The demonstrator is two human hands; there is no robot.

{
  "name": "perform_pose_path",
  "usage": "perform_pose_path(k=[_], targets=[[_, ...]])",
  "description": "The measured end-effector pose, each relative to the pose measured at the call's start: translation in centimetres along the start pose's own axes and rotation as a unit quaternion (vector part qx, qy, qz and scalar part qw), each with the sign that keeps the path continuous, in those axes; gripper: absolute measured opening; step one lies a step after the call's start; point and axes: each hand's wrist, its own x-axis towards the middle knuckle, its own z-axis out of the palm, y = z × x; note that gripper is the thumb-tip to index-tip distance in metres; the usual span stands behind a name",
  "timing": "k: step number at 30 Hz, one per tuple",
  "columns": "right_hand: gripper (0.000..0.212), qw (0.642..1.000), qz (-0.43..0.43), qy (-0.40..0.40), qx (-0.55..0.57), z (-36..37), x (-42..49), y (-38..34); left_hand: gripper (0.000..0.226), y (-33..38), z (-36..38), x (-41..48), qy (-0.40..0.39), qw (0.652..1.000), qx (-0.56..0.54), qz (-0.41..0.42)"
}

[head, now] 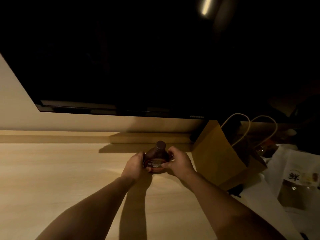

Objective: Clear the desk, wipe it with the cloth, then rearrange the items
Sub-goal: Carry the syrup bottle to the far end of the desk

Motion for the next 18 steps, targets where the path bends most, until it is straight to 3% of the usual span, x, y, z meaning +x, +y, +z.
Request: perform_pose_path(k=[6,11,14,18], targets=[[0.048,1.000,0.020,-0.008,0.005,0.8,0.5,0.1,0.021,-0.6,0.1,0.3,0.012,1.000,0.007,-0.012],[0.064,0.997,0.081,-0.007,0.014,1.2,-0.1,0.5,0.047,-0.9,-0.4,-0.6,0.007,0.999,0.015,-0.041],[0.052,0.992,0.122,0.001,-0.040,1.9,-2.2,0.4,0.058,-2.0,-2.1,-3.2,0.023,0.998,0.008,-0.056],[0.053,0.975,0.182,-0.082,-0.093,4.3,-6.1,-1.3,0.057,-5.2,-6.9,-7.9,0.045,0.996,0.017,-0.074]])
